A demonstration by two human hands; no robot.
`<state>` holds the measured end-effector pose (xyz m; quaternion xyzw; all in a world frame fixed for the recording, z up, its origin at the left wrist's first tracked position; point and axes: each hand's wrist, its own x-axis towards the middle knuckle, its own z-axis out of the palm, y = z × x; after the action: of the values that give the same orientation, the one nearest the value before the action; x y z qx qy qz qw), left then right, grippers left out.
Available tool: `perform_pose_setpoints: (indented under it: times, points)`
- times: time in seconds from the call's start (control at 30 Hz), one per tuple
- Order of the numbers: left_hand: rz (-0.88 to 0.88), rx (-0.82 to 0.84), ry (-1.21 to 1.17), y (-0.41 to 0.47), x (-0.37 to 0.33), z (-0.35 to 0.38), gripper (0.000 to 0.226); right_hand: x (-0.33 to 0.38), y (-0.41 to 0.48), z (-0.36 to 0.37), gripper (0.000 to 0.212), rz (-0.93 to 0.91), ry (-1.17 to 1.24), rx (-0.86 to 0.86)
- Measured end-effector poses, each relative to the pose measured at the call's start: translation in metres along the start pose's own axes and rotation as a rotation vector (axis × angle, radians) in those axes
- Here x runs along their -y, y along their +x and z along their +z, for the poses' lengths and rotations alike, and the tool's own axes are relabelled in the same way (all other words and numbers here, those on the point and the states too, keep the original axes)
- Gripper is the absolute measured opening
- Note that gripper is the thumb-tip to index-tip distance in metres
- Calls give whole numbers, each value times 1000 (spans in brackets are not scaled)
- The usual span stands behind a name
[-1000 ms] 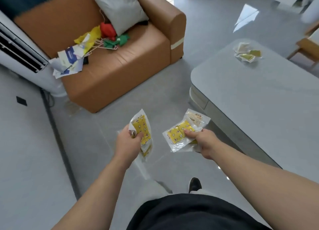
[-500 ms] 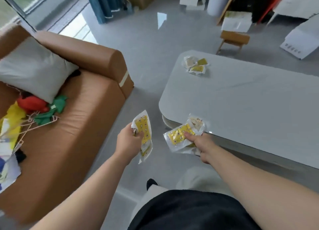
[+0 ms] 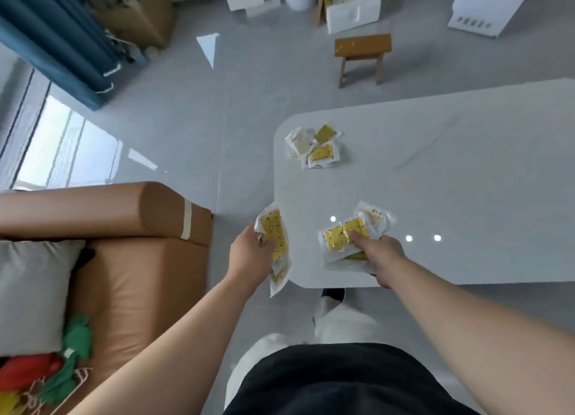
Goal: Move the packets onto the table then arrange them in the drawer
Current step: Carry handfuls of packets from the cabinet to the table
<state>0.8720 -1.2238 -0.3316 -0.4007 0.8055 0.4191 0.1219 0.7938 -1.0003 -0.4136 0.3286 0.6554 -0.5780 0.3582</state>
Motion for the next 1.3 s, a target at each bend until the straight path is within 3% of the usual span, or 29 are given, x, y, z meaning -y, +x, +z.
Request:
perform_pose_setpoints:
  times: [0.23, 0.53, 0.8, 0.87, 1.0, 1.1, 1.2, 1.3]
  points:
    - [65, 147, 114, 130, -97, -8, 27, 97, 65, 17, 41, -24, -87, -92]
    - [205, 299, 248, 334, -188, 39, 13, 185, 177, 54, 33, -8, -380, -226]
    - [370, 491, 466, 490, -236, 135, 11, 223, 297, 92, 59, 101, -504, -294]
    - [410, 504, 483, 516, -241, 158, 16, 230, 322, 97, 72, 119, -486, -303]
    - [477, 541, 563, 557, -232, 198, 23, 233, 376, 96, 60, 117, -587, -245]
    - [505, 558, 604, 577, -218, 223, 27, 232, 406, 94, 74, 125, -625, -237]
    - [536, 510, 616, 590, -209, 242, 34, 224, 422, 93, 70, 134, -717, -313]
    - [577, 484, 673, 598, -199, 256, 51, 211, 431, 98, 80, 152, -800, -459]
